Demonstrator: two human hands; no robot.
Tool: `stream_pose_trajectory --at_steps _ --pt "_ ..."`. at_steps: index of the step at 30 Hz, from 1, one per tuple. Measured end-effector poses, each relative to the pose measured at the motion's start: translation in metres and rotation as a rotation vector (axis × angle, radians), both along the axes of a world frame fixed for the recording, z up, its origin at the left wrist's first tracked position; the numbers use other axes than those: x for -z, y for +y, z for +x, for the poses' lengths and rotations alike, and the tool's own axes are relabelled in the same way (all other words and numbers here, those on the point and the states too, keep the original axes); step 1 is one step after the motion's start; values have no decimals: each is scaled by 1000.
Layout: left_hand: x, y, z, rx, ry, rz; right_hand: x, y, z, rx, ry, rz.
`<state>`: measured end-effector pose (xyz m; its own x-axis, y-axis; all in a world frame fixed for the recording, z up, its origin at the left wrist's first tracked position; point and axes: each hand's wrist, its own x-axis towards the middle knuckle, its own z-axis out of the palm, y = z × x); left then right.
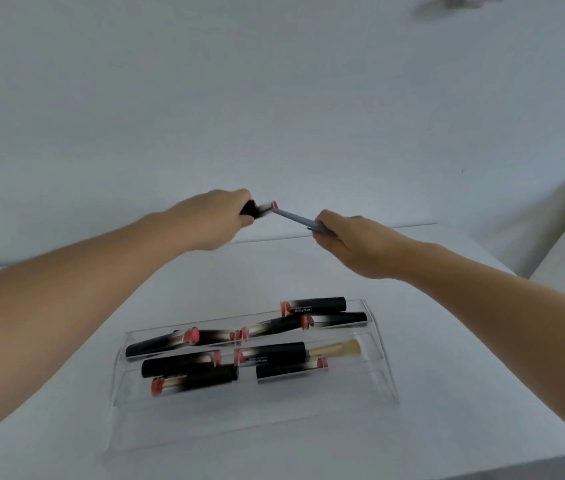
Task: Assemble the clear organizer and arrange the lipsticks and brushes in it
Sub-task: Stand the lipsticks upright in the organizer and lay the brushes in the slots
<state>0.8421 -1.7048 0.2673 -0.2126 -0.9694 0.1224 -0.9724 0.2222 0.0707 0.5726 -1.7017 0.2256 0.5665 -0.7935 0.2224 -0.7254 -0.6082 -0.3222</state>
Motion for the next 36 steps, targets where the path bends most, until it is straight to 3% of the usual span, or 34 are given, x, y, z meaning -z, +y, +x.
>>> stream_pose_trajectory --at_steps 6,13,18,24,36 --pt "-13 124 40 69 249 -249 -28 60 21 -66 -95 7" --pt "55 214 47 154 304 -285 -22 126 39 -105 -34 -32" --pt "91 240 38 192 130 -423 8 156 44 -108 33 -171" --pt "112 253 26 169 106 -515 43 178 53 -78 3 -375" --pt "125 255 34 91 368 -478 78 198 56 -24 -58 -487"
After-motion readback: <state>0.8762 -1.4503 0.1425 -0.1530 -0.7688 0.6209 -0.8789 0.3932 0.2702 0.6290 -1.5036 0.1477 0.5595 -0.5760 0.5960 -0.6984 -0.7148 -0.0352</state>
